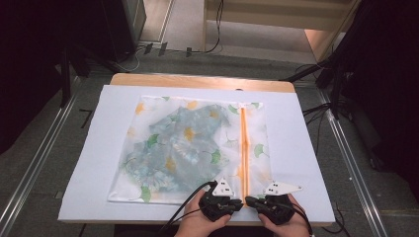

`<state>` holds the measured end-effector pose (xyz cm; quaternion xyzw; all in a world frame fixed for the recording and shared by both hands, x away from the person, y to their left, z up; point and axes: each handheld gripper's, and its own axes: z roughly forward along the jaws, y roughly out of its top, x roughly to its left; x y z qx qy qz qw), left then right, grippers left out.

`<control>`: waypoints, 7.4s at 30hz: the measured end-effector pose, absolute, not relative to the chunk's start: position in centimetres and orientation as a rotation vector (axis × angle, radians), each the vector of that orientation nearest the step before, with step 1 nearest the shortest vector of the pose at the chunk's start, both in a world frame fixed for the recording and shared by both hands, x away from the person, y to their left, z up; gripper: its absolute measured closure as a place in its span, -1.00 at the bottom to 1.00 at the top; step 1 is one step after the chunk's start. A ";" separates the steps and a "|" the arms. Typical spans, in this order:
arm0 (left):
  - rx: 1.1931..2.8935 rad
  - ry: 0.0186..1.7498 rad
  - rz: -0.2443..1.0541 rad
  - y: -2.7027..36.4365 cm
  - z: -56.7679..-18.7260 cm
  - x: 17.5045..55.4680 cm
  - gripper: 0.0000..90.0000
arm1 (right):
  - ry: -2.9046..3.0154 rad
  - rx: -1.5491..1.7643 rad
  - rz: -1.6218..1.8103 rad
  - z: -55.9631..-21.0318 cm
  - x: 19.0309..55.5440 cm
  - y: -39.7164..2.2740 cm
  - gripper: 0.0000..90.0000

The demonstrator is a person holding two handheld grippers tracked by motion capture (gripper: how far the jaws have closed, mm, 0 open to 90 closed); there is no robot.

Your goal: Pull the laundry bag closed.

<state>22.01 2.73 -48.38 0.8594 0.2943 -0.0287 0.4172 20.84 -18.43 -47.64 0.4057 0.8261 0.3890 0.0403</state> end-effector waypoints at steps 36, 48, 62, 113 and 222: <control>2.189 0.702 -0.039 2.6 -48.3 21.7 1.00 | 2.407 1.189 1.080 -47.6 23.3 -17.7 1.00; 2.183 0.705 -0.057 2.7 -48.4 21.9 1.00 | 2.401 1.174 1.068 -47.6 24.9 -17.8 1.00; 2.177 0.713 -0.069 2.7 -48.4 21.9 1.00 | 2.414 1.171 1.056 -47.6 28.4 -18.0 1.00; 2.171 0.714 -0.082 2.8 -48.5 22.0 1.00 | 2.374 1.162 0.906 -47.1 38.1 -16.6 1.00; 2.134 0.784 -0.267 3.3 -48.7 23.4 1.00 | 2.246 1.417 1.031 -47.3 48.8 -15.8 -0.13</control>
